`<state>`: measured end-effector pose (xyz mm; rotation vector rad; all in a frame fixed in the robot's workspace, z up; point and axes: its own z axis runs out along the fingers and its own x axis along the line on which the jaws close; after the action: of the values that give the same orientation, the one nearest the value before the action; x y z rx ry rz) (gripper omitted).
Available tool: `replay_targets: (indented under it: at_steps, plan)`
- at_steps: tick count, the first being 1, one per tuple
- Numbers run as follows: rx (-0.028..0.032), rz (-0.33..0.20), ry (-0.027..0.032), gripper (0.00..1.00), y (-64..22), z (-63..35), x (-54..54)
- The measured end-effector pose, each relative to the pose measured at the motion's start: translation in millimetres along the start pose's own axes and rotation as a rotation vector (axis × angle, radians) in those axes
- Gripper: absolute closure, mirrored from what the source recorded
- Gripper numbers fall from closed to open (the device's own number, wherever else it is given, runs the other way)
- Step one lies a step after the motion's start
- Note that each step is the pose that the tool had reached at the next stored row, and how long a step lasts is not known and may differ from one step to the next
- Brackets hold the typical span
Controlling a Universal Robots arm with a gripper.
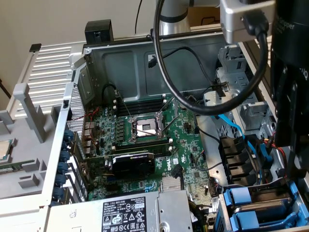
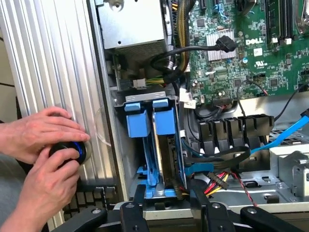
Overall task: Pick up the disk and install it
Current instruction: 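Insert the first disk wire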
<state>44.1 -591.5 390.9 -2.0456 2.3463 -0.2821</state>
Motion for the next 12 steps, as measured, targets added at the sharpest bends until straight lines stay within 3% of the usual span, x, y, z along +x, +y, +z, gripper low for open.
replay_targets:
  at_steps: [12]
  plan:
    - [-0.0114,-0.068,-0.0073,0.51,-0.6,0.7,4.8]
